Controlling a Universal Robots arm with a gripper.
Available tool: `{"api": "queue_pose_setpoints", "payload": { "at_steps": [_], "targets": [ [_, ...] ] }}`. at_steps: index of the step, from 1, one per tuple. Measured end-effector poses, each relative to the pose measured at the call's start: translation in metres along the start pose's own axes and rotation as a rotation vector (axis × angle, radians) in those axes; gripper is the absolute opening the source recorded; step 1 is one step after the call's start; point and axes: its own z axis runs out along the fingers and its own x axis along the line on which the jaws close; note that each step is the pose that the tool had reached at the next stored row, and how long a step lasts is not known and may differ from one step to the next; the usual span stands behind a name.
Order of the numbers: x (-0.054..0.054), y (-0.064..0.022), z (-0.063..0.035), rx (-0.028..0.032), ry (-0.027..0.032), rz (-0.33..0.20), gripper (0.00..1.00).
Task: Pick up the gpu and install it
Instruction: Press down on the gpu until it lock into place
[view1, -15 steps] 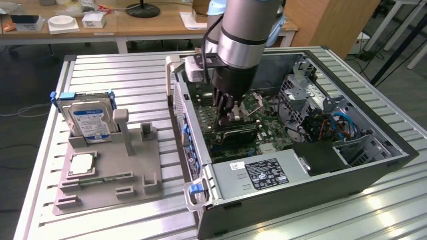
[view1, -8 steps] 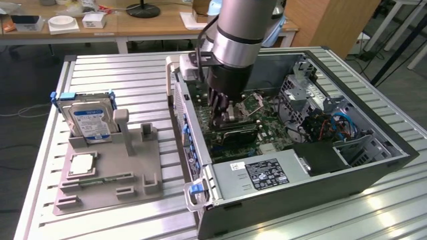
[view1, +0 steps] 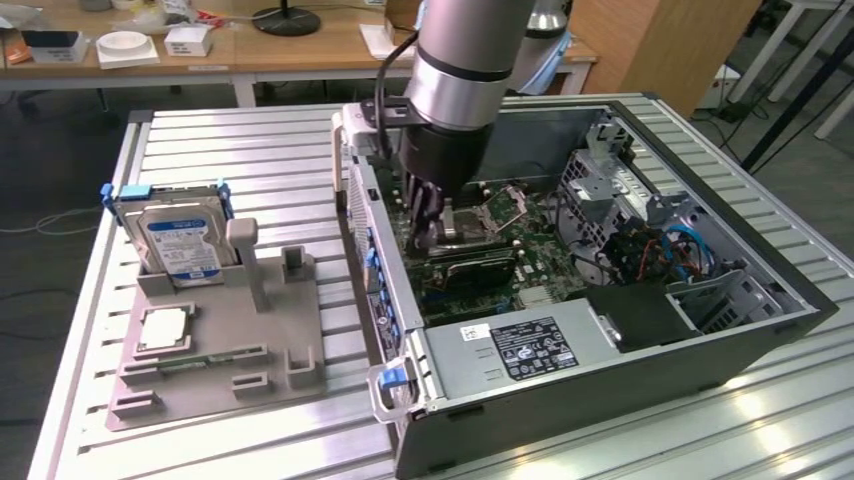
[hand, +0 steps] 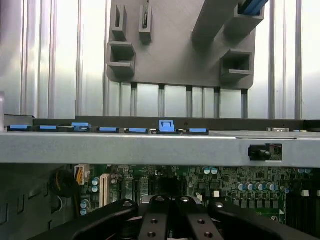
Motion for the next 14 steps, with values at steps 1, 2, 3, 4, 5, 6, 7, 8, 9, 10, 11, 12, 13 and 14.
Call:
{"api": "queue_pose_setpoints", "payload": {
  "at_steps": [1,2,3,4,5,6,7,8,9,10,11,12,13,14],
  "targets": [
    [0.000,0.0011,-0.0001,-0.0001,0.0001,0.000,0.11],
    [0.000,0.0021,-0.0002,-0.0002,0.0002,0.000,0.11],
    [-0.001,0.0032,-0.0003,-0.0001,0.0001,0.000,0.11],
    [-0.001,0.0046,-0.0003,-0.0001,0.0001,0.000,0.11],
    [-0.001,0.0062,-0.0003,0.0000,0.0000,0.000,0.11],
    [-0.001,0.0079,-0.0003,0.0000,-0.0001,0.000,0.11],
    [-0.001,0.0096,-0.0003,0.0000,-0.0001,0.000,0.11],
    [-0.002,0.0112,-0.0003,0.0004,0.0000,0.000,0.11],
    [-0.002,0.0125,-0.0002,0.0003,-0.0003,0.000,0.11],
    [-0.002,0.0136,-0.0003,0.0005,-0.0001,0.000,0.11],
    [-0.002,0.0143,-0.0002,0.0005,-0.0002,0.000,0.11],
    [-0.002,0.0144,-0.0003,0.0001,-0.0002,0.000,0.11],
    [-0.002,0.0145,-0.0003,0.0001,-0.0001,0.000,0.11],
    [-0.002,0.0146,-0.0003,0.0000,-0.0001,0.000,0.11]
  ]
}}
